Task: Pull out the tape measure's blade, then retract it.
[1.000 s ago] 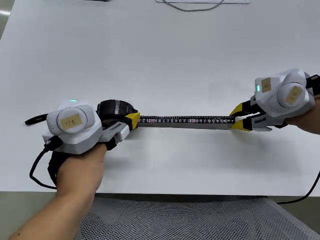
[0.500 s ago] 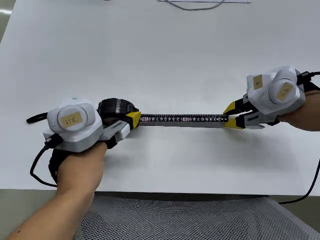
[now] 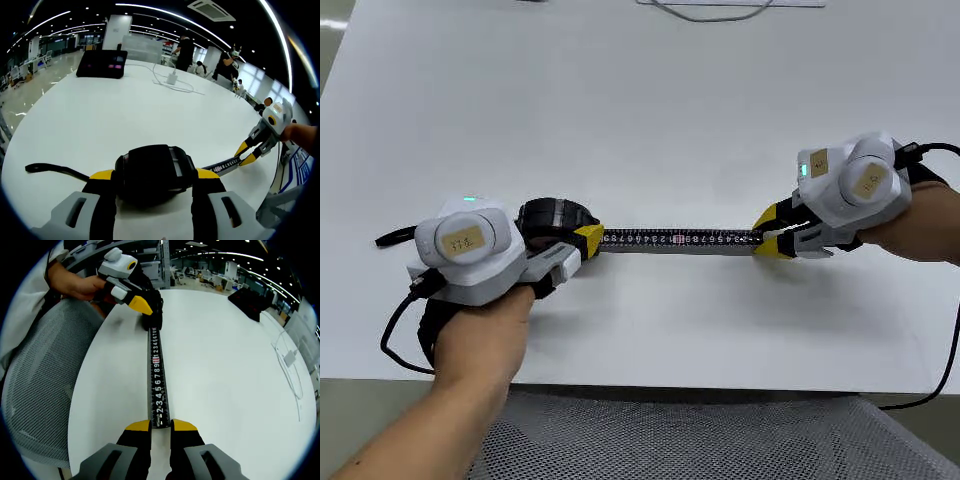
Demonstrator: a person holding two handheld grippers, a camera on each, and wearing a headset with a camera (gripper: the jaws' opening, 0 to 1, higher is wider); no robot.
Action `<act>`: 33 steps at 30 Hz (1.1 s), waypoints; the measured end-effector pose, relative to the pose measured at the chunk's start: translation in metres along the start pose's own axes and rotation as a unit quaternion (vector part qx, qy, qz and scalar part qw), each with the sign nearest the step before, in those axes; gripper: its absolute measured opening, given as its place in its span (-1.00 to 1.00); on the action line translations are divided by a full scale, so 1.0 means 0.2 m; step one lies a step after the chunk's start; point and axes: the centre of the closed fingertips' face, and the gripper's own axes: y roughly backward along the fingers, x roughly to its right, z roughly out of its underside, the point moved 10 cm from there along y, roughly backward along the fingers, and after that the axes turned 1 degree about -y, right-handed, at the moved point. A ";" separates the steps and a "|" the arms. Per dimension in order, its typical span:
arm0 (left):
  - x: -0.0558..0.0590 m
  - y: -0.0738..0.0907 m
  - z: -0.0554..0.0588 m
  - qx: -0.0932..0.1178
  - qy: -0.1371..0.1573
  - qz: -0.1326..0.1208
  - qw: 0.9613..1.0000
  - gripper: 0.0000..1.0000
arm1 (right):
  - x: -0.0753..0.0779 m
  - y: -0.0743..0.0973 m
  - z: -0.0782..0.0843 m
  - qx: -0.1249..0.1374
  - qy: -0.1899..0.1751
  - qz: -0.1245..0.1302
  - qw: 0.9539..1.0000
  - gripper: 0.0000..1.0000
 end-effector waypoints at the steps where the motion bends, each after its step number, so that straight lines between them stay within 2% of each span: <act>1: 0.00 0.00 0.00 0.000 0.000 0.000 1.000 0.11 | 0.00 0.00 -0.01 0.001 0.000 -0.001 1.000 -0.80; 33: -0.01 0.00 0.00 -0.001 0.006 0.009 1.000 0.11 | 0.00 -0.14 -0.17 0.041 -0.013 -0.025 0.999 -0.80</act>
